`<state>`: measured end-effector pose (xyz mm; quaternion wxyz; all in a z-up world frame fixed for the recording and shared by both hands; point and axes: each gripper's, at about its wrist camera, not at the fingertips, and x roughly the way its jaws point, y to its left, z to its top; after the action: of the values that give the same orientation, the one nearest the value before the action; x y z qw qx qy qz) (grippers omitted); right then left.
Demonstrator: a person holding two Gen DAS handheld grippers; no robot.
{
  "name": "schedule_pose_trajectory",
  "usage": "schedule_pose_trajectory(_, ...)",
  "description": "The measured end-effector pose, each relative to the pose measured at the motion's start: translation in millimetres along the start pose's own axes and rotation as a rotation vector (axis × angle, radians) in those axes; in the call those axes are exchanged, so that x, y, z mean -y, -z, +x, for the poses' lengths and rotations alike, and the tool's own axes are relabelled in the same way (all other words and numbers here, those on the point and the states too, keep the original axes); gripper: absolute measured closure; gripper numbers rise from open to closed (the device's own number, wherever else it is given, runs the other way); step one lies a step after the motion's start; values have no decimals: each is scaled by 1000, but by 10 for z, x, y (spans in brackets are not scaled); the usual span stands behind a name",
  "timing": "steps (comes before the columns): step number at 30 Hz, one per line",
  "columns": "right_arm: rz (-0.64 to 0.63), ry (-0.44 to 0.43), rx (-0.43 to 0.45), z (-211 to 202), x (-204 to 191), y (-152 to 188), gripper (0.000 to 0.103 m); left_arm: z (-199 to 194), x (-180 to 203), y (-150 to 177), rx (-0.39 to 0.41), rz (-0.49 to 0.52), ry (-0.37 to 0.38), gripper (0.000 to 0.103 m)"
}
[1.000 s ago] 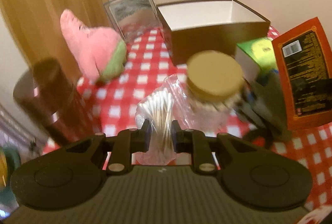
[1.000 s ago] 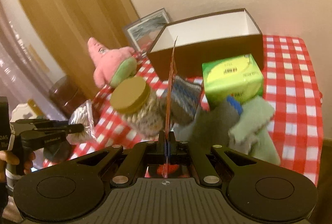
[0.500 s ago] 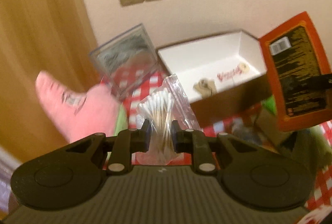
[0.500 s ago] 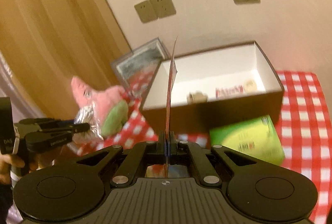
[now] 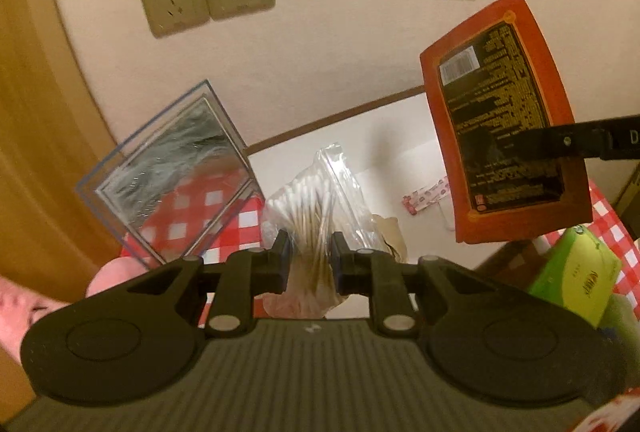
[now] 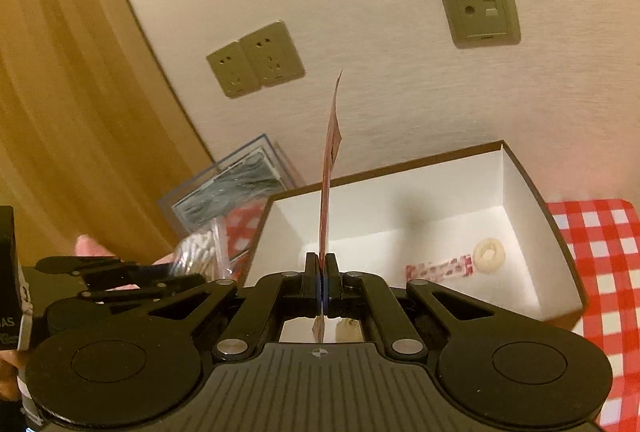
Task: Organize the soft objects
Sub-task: 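Carry the red packet and cotton swab bag with both grippers over the box, then open both grippers to drop the packet and swab bag into the box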
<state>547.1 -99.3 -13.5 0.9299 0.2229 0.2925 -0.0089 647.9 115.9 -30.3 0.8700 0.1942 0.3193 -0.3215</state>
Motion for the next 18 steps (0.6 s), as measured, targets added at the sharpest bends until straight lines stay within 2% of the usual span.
schedule_pose_trajectory(3,7,16,-4,161,63,-14,102,196,-7,-49,-18,4,6,85)
schedule_pose_trajectory(6,70,6,20,322,166,-33,102,343,-20,-102,-23,-10,44,83)
schedule_pose_trajectory(7,79,-8,29,369,191,-34,102,363,-23,-109,-24,-18,59,80)
schedule_pose_trajectory(8,86,0,32,426,214,-33,101,401,-14,-120,-26,-25,74,71)
schedule_pose_trajectory(9,93,21,24,479,229,-28,98,436,-6,-128,-28,-29,81,67)
schedule_pose_trajectory(10,101,43,1,538,250,-24,93,462,9,-125,-28,-29,80,63)
schedule_pose_trajectory(11,110,54,-24,583,276,-15,76,482,29,-121,-29,-23,76,60)
schedule_pose_trajectory(12,121,60,-34,605,310,5,52,503,43,-111,-37,-16,69,59)
schedule_pose_trajectory(13,127,71,-31,601,337,30,36,514,48,-100,-44,-13,65,57)
schedule_pose_trajectory(15,97,111,-18,548,349,81,34,511,52,-75,-48,-16,75,57)
schedule_pose_trajectory(18,37,142,-46,437,354,146,34,432,41,-31,-48,-31,90,57)
